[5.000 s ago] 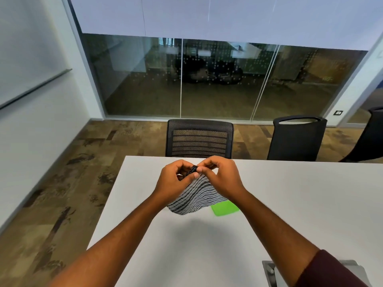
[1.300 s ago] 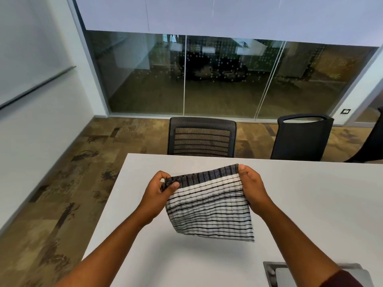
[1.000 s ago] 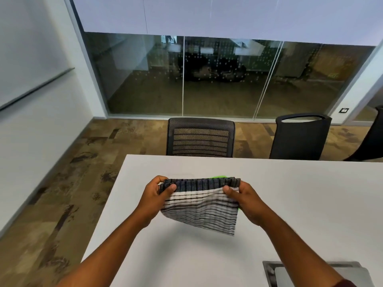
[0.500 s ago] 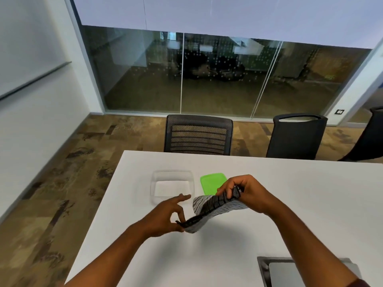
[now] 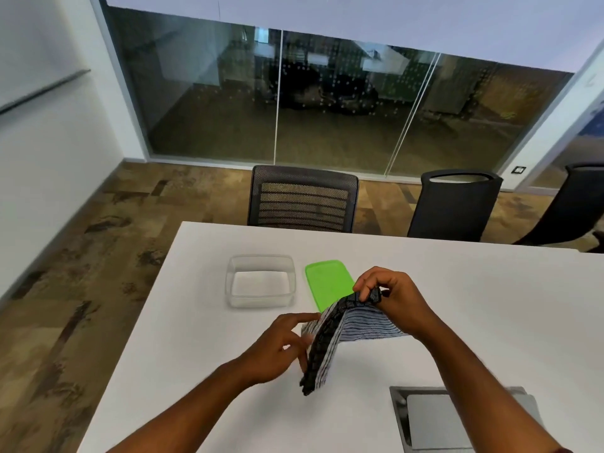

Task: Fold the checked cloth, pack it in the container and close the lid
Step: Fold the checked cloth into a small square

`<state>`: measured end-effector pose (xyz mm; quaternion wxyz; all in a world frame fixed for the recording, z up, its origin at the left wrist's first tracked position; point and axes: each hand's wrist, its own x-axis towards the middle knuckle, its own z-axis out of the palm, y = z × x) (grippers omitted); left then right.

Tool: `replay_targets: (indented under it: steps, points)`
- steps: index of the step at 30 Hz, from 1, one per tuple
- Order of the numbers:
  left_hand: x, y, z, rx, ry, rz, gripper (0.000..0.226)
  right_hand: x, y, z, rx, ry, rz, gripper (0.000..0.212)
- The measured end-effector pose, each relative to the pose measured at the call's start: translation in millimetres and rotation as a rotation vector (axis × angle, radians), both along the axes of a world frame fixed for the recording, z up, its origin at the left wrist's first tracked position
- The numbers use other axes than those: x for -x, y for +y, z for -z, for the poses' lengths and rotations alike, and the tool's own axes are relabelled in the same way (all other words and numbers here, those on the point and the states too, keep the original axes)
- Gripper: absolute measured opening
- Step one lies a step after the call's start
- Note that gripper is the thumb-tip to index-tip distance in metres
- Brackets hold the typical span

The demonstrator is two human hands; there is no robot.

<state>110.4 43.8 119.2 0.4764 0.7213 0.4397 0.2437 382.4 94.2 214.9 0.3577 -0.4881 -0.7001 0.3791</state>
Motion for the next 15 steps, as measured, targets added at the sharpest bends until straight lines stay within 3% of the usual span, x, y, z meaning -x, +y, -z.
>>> replay_targets:
  steps: [4, 7, 9, 13, 15]
  points:
    - [-16, 9, -6, 0.089, -0.125, -0.282, 0.033, 1, -4, 5, -0.006, 0.04, 0.042, 0.044]
    - [-31, 17, -5, 0.267, -0.199, -0.3, 0.025, 6, -5, 5, 0.015, 0.071, 0.047, 0.048]
    - [-37, 21, -3, 0.172, -0.133, -0.286, 0.016, 9, -6, 5, 0.026, 0.083, 0.052, 0.051]
    - [-41, 28, -8, -0.125, 0.184, -0.346, 0.043, 13, -5, 0, 0.021, 0.099, 0.051, 0.047]
    - [-42, 30, -8, -0.194, 0.221, -0.378, 0.039, 15, -4, -1, 0.01, 0.094, 0.045, 0.042]
